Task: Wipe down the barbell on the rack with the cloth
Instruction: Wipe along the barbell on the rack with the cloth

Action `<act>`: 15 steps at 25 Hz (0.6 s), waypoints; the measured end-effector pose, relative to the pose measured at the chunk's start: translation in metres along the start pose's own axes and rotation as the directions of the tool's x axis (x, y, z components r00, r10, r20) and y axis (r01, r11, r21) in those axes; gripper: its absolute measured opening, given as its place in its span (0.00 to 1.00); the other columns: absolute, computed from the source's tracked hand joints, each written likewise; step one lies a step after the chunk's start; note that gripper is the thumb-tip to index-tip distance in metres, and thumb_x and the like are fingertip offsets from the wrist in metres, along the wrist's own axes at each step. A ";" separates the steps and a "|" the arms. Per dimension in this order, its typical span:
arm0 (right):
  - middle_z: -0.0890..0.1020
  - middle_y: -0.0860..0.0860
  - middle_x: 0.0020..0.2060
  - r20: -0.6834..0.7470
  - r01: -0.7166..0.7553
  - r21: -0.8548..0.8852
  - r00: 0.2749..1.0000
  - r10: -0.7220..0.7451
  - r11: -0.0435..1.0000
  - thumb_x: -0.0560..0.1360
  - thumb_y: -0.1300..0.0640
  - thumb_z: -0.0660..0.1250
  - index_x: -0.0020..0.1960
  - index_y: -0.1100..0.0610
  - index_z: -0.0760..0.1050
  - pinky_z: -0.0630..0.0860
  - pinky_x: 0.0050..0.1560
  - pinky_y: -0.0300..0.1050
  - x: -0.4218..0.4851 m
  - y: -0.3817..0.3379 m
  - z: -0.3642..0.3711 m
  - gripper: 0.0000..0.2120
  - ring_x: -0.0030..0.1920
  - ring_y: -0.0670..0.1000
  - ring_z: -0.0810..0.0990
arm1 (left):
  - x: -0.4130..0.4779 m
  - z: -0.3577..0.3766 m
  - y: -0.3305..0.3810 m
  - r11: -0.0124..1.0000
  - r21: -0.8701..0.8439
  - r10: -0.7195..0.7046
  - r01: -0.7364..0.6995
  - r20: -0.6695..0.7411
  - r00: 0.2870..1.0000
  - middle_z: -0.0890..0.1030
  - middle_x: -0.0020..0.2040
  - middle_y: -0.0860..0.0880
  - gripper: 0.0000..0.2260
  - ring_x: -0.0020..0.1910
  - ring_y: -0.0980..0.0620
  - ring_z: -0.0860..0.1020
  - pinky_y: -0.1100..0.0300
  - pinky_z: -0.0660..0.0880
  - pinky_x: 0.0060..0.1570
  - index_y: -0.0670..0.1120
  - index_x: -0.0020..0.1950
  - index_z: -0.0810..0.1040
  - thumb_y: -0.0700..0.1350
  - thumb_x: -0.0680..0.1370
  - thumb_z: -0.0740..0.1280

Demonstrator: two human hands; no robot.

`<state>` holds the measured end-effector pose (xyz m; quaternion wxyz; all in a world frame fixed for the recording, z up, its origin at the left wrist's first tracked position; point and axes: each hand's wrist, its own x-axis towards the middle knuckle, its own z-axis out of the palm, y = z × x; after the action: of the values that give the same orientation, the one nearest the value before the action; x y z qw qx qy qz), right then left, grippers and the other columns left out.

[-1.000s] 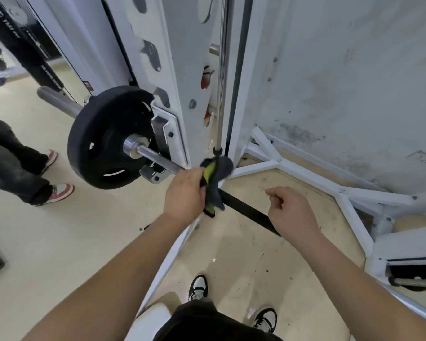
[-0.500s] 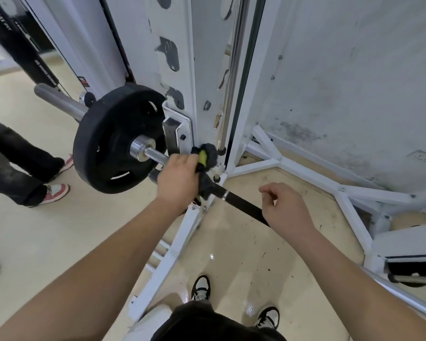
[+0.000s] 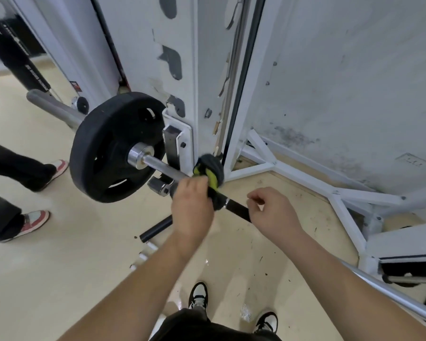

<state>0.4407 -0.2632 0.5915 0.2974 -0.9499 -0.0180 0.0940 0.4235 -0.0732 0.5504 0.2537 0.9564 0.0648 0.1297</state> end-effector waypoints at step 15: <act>0.80 0.45 0.52 -0.285 -0.145 0.188 0.939 0.195 0.971 0.79 0.60 0.63 0.58 0.51 0.81 0.72 0.52 0.32 -0.061 0.050 -0.044 0.13 0.50 0.43 0.76 | -0.077 0.007 0.094 0.863 -0.506 0.251 -0.015 0.402 0.880 0.84 0.46 0.52 0.11 0.48 0.55 0.80 0.63 0.75 0.47 0.47 0.55 0.79 0.36 0.74 0.66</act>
<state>0.3878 -0.3346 0.6087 0.3648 -0.9233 0.1178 -0.0252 0.3572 -0.1725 0.5754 0.4848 0.8663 -0.0993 -0.0679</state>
